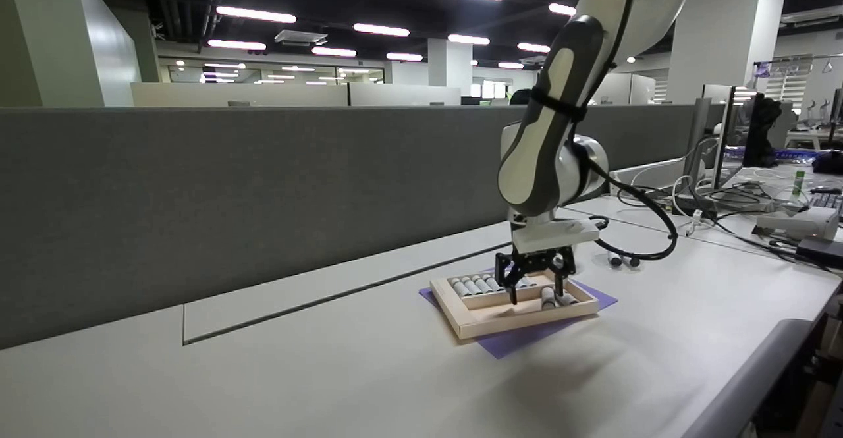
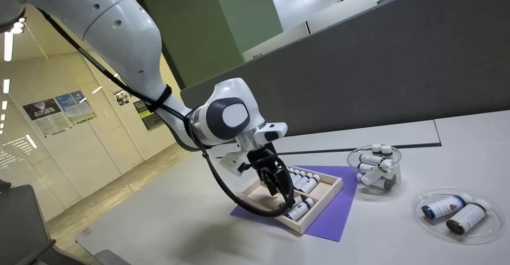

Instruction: Remove one bottle from the tray and place it on the table

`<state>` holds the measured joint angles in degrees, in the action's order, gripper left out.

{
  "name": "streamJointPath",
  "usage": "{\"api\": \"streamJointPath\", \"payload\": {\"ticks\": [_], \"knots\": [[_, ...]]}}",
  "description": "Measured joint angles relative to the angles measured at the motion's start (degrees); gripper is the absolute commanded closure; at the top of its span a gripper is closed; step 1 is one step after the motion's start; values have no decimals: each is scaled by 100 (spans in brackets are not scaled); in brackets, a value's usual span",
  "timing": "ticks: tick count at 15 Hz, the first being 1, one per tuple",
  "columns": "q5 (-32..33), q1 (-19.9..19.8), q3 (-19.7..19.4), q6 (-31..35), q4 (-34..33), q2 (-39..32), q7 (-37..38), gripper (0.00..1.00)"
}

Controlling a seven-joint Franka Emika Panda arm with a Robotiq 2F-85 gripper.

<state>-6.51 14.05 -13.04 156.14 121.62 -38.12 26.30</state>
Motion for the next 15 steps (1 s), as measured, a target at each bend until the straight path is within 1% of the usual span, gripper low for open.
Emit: {"api": "streamJointPath", "payload": {"ticks": [5,6,7,12,13,15], "knots": [[0,1,13,-34,-4,-82,71,0],[-1,2,23,-34,-4,-89,73,25],[-1,2,37,-34,-4,-94,74,26],[1,58,61,-15,-30,-106,74,64],[1,71,61,-15,-43,-106,74,73],[0,80,61,-27,-65,-105,76,84]]}}
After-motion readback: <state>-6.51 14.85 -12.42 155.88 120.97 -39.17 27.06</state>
